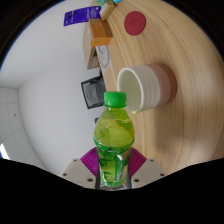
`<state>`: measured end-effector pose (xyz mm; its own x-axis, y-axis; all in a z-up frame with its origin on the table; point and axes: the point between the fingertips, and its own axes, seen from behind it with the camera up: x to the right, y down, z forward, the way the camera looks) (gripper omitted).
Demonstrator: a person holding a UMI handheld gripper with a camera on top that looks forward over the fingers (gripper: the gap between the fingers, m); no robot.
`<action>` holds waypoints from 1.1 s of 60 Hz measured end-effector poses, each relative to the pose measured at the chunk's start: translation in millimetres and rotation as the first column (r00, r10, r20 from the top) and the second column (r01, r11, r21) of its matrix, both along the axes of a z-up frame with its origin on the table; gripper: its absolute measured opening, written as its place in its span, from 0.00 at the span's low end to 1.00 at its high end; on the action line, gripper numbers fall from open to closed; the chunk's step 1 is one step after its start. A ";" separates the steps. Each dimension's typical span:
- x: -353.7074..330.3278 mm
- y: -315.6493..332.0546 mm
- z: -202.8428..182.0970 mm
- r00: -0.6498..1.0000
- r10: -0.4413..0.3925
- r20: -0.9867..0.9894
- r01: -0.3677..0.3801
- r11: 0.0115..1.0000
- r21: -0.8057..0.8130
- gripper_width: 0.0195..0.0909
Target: Pour water
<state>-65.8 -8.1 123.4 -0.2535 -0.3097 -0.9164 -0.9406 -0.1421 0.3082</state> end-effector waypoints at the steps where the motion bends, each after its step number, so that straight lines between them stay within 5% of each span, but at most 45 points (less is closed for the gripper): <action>1: 0.4 -0.1 -1.3 1.000 0.000 -0.009 0.000 1.000 -0.005 0.22; 20: -3.9 -7.6 0.6 0.993 0.096 0.071 -0.094 0.995 -0.024 0.22; 31: 16.1 -12.2 49.6 0.823 0.195 0.534 -0.244 0.969 0.022 0.22; 38: 62.1 -11.4 97.8 0.564 0.152 0.811 -0.281 0.960 0.015 0.26; 53: 196.6 -7.2 117.9 -0.070 0.093 0.993 -0.106 0.989 -0.100 0.32; 66: 275.4 -1.4 49.2 -0.165 0.172 0.971 -0.038 0.983 -0.180 0.32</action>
<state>209.6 -9.4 172.6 0.9567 -0.2870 -0.0483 -0.1437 -0.3215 -0.9359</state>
